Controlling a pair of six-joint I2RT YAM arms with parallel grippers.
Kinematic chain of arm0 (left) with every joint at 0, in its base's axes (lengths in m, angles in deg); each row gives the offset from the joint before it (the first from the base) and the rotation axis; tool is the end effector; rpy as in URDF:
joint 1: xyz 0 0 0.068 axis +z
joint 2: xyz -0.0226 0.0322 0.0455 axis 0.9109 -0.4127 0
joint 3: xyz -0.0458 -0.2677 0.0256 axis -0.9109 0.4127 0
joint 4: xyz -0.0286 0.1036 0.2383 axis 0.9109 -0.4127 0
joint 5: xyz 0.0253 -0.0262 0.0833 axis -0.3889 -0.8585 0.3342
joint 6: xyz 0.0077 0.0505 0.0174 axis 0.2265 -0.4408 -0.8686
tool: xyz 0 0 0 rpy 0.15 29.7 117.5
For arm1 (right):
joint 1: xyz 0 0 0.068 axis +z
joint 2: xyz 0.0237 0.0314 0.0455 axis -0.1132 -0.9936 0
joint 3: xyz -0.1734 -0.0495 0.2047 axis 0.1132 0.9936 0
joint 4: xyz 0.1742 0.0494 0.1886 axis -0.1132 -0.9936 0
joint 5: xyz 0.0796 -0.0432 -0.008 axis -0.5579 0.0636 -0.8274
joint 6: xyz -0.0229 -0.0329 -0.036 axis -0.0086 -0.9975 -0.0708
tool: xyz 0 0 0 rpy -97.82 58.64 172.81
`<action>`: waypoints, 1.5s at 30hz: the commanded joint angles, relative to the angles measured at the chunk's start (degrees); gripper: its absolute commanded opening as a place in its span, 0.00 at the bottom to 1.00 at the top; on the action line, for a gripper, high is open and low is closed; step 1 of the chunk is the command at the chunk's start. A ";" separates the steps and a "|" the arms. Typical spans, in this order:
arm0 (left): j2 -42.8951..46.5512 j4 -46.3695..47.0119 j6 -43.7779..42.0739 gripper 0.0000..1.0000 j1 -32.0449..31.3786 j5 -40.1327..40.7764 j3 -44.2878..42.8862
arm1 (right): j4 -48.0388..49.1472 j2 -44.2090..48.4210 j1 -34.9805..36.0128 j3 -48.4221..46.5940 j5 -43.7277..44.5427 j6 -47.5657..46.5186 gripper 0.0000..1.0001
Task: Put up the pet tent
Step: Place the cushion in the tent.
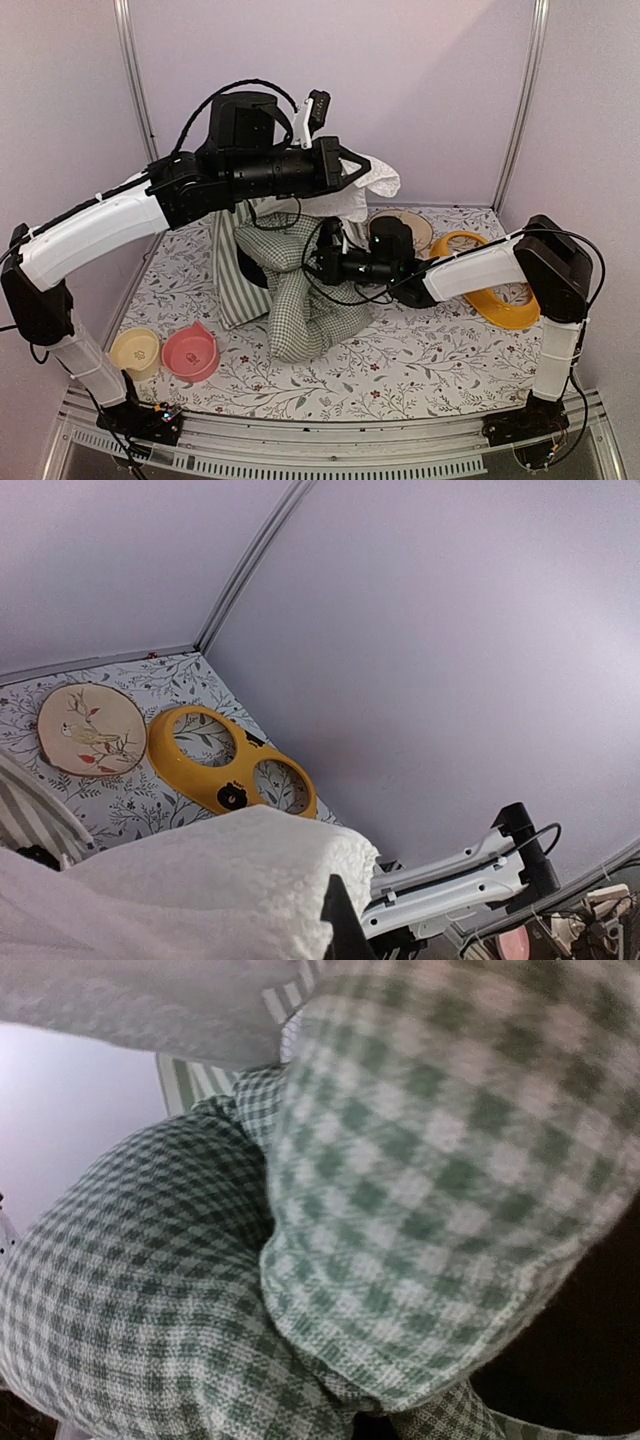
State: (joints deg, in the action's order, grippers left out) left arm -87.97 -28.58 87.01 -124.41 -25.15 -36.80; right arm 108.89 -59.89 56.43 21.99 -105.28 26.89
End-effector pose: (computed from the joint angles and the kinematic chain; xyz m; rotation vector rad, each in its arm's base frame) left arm 0.1967 -0.3273 0.4444 0.3586 1.8815 -1.2532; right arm 0.2663 0.3377 0.2080 -0.6468 1.7705 1.3329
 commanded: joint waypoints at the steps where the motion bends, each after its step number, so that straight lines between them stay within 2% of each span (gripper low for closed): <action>1: 4.42 5.24 0.53 0.00 -1.06 -0.96 1.89 | -7.44 -2.29 -1.98 -5.06 8.59 8.75 0.00; 8: 5.37 6.94 0.43 0.00 -3.20 -1.76 5.12 | -29.18 -4.90 -2.04 -17.28 20.52 11.98 0.00; 14: 3.04 7.15 -0.23 0.00 -5.87 -3.11 6.92 | -39.07 -9.66 -0.89 -26.18 23.93 8.69 0.00; 19: 2.51 6.51 -1.54 0.00 -5.99 -4.70 11.49 | -48.00 -16.22 -1.11 -35.37 22.21 4.54 0.00; 23: 4.29 7.11 -4.08 0.00 -5.97 -7.95 15.56 | -51.15 -19.86 -2.09 -38.35 19.15 3.43 0.00; 24: 5.04 6.85 -4.43 0.02 -5.79 -7.66 16.78 | -51.13 -19.98 -2.10 -38.20 19.07 3.36 0.00; 26: 7.32 6.04 -4.45 0.15 -5.32 -5.21 19.60 | -50.27 -19.27 -2.02 -37.40 18.61 2.92 0.00; 28: 11.41 4.59 -4.72 0.25 -5.25 2.07 23.13 | -48.99 -18.34 -2.03 -36.44 18.23 2.02 0.00; 29: 13.62 3.39 -4.65 0.36 -5.26 7.02 25.42 | -48.79 -18.14 -2.03 -36.37 17.95 1.66 0.00; 32: 20.40 -0.19 -4.38 0.60 -5.34 21.87 29.57 | -47.93 -17.85 -2.02 -36.27 16.49 0.65 0.00; 33: 22.36 -0.83 -4.23 0.74 -5.31 25.38 30.68 | -47.73 -17.85 -2.03 -36.27 16.00 0.54 0.00; 34: 23.97 -1.19 -4.58 0.78 -5.31 28.02 31.71 | -47.50 -17.79 -1.95 -36.27 15.53 0.52 0.00; 36: 26.53 -2.99 -4.31 0.80 -5.15 35.01 33.24 | -47.36 -17.70 -1.78 -36.35 15.28 0.43 0.00; 37: 27.58 -4.44 -3.36 0.79 -3.96 39.65 33.89 | -47.31 -17.61 -1.75 -36.43 15.24 0.37 0.00; 39: 28.66 -7.08 -2.26 0.77 0.58 44.04 34.19 | -47.22 -17.29 -1.69 -36.45 15.14 -0.03 0.00; 43: 27.27 -3.71 -8.71 0.75 14.40 37.55 29.77 | -47.39 -16.30 -1.22 -36.36 15.10 -0.90 0.00; 45: 24.10 -5.17 -8.25 0.75 19.65 33.26 24.85 | -47.50 -16.00 -1.03 -36.43 15.05 -1.26 0.00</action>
State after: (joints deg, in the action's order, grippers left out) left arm -60.00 -32.52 81.70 -113.44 10.22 -5.15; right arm 62.36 -77.84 54.82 -14.99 -89.19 27.61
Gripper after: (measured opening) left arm 0.750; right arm 0.075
